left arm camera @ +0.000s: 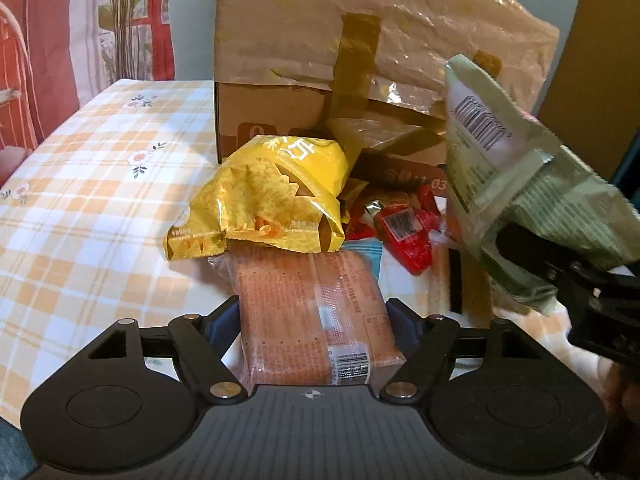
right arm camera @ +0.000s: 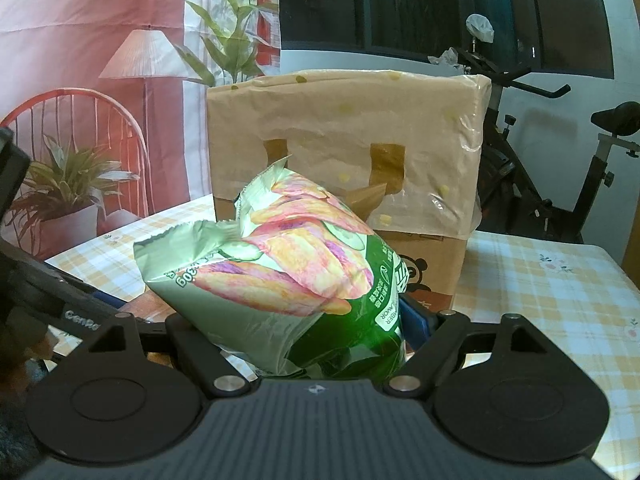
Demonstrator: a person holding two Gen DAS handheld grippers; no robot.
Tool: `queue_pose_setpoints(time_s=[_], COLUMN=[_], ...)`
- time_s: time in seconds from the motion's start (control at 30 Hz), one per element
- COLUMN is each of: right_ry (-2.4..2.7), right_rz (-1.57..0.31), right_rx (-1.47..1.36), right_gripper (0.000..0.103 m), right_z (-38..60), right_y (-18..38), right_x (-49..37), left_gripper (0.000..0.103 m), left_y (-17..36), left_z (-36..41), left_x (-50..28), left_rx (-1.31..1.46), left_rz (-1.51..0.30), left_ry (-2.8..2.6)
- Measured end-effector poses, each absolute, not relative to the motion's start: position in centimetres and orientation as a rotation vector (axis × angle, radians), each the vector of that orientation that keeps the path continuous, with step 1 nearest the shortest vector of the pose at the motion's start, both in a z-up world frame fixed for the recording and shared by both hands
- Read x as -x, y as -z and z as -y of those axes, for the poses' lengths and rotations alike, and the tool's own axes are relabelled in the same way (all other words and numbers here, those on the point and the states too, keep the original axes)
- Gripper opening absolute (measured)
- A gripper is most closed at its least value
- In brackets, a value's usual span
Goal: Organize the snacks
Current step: 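Grasp the orange printed pastry packet with the left gripper, then lift the pastry packet and green bag and carry both over the box opening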
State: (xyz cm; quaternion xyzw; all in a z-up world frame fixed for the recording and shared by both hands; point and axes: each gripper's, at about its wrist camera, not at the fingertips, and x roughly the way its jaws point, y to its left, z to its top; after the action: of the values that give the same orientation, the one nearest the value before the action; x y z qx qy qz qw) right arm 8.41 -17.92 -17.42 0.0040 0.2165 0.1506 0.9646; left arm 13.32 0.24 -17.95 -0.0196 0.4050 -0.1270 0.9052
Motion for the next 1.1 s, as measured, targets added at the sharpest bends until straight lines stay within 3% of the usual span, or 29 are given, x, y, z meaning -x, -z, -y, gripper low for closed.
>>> queue_pose_setpoints(time_s=[0.23,1.1], right_ry=[-0.300,-0.290], right_rz=[-0.432,-0.368], right_rx=[-0.023,-0.037], right_gripper=[0.082,0.082], right_z=[18.2,18.8], right_y=[17.4,15.4], right_x=[-8.2,-7.2], left_gripper=[0.077,0.077], left_y=[15.8,10.9], left_z=[-2.7,-2.8], left_x=[-11.7,-9.8], left_rx=[0.183,0.109], left_rz=[-0.748,-0.469], left_ry=[0.315,0.222])
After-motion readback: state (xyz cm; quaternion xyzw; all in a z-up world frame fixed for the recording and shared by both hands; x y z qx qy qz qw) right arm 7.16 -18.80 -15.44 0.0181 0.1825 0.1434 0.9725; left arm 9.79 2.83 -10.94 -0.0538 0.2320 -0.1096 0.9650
